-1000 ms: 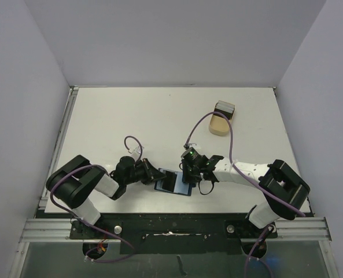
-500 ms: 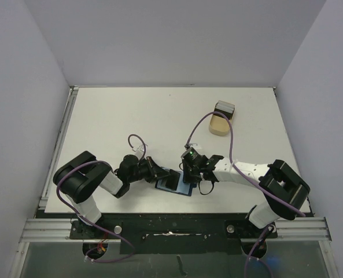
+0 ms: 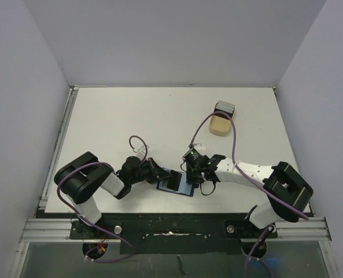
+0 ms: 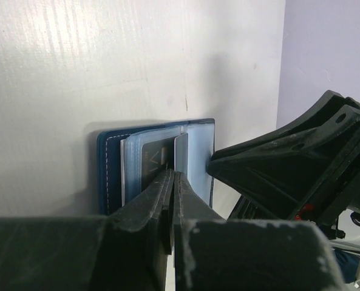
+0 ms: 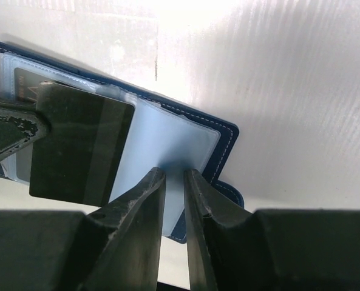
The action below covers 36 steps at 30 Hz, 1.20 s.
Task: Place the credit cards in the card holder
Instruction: Insert the credit card into the card holder.
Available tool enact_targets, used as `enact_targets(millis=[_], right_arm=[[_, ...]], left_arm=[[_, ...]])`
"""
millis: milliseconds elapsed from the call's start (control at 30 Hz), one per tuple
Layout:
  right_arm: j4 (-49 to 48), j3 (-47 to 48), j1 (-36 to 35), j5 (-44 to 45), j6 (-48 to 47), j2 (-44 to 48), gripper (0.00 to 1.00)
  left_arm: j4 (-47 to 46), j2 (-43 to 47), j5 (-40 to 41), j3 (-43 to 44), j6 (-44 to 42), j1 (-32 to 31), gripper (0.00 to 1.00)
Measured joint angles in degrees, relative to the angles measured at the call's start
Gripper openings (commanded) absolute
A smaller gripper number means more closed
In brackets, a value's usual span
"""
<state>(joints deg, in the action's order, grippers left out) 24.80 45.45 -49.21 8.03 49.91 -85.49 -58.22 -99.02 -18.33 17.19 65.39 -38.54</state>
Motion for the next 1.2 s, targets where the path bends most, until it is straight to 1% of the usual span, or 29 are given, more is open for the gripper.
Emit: enact_targets(millis=[400, 700, 1200], right_arm=[[-0.83, -3.23, -0.13, 1.42, 2.86, 1.92, 0.19], [-2.21, -4.46, -0.39, 1.88, 3.32, 2.78, 0.19], [-3.04, -5.07, -0.39, 1.92, 3.17, 3.23, 0.19]], left_arm=[[1.81, 0.59, 3.21, 0.00, 1.53, -1.33, 0.00], [2.12, 0.68, 5.92, 0.22, 2.58, -4.00, 0.00], [2.67, -0.17, 6.75, 1.81, 2.89, -5.68, 0.00]])
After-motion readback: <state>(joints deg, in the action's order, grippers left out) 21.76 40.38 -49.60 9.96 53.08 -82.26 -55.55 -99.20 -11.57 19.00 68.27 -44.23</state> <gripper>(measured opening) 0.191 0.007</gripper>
